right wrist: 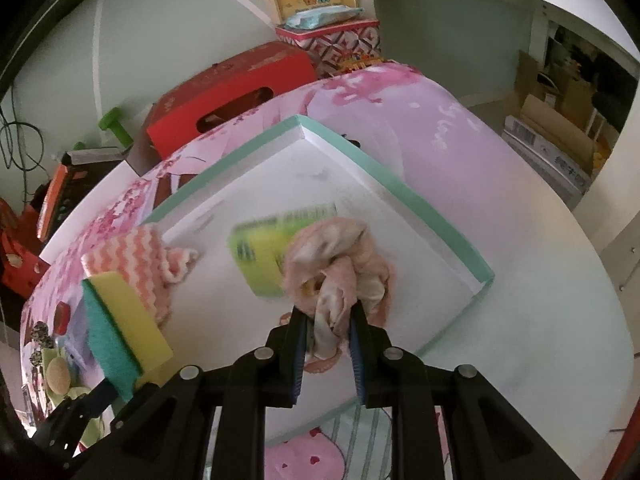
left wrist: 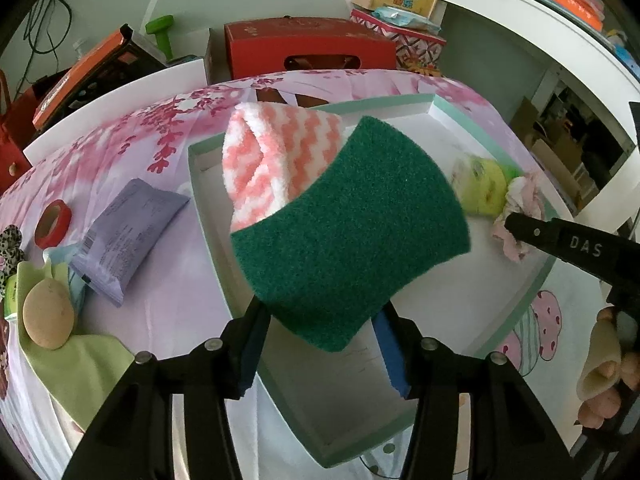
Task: Organize soft objects
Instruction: 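Carry the sponge and pink fabric into the tray and open both tools, then withdraw both open tools from the tray back toward the pile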
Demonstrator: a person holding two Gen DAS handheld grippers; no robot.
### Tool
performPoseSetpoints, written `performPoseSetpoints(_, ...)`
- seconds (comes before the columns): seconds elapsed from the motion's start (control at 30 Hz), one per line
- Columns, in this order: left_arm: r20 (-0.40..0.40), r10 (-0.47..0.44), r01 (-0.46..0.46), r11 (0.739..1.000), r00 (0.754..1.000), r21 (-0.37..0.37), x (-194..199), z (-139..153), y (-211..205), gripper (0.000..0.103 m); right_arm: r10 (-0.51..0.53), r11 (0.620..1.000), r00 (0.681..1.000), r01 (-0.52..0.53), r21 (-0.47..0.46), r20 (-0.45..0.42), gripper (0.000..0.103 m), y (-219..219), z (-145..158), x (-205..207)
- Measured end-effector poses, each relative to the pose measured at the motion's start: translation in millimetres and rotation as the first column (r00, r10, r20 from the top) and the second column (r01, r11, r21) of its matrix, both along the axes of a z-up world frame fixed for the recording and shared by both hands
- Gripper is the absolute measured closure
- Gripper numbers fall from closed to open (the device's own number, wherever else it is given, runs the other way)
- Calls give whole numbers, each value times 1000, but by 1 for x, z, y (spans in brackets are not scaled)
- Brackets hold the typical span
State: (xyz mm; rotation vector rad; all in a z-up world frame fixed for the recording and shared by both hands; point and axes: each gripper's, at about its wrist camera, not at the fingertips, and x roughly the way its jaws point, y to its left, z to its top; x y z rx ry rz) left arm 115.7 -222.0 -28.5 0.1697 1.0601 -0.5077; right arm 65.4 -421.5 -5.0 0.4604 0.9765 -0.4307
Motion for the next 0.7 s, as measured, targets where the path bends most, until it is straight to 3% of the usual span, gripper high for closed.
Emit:
performPoseSetpoints(0.13, -17, -13, 13, 1000, 1000, -4, -1, 3, 0, 32, -7, 1000, 1000, 7, -13, -16, 75, -2, 1, 0)
performPoseSetpoints(0.2, -15, -19, 19, 1000, 1000, -5, -4, 8, 0, 30, -16, 1000, 1000, 16, -20, 2, 56, -4, 6, -2)
performPoseSetpoints(0.23, -6, -21, 21, 1000, 1000, -7, -5, 11, 1, 30, -20, 1000, 1000, 20, -20, 12, 40, -4, 8, -4)
performPoseSetpoints(0.33, 34, -22, 22, 1000, 999, -5, -8, 24, 4, 27, -27, 999, 998, 29, -27, 52, 36, -6, 18, -7)
performPoseSetpoints(0.43, 74, -4, 5, 1000, 997, -14, -8, 36, 10, 8, -33, 999, 998, 35, -37, 61, 28, -7, 21, -8)
performPoseSetpoints(0.5, 99, 30, -27, 999, 995, -33, -6, 43, 17, 7, -37, 998, 997, 40, -40, 64, 8, -8, 21, -8)
performPoseSetpoints(0.53, 115, 54, -49, 998, 992, -41, -4, 45, 22, 2, -39, 998, 997, 42, -43, 65, 3, -8, 21, -8)
performPoseSetpoints(0.7, 133, 177, -172, 984, 975, -47, 9, 43, 42, 0, -42, 995, 996, 49, -86, 72, 0, -8, 22, -7)
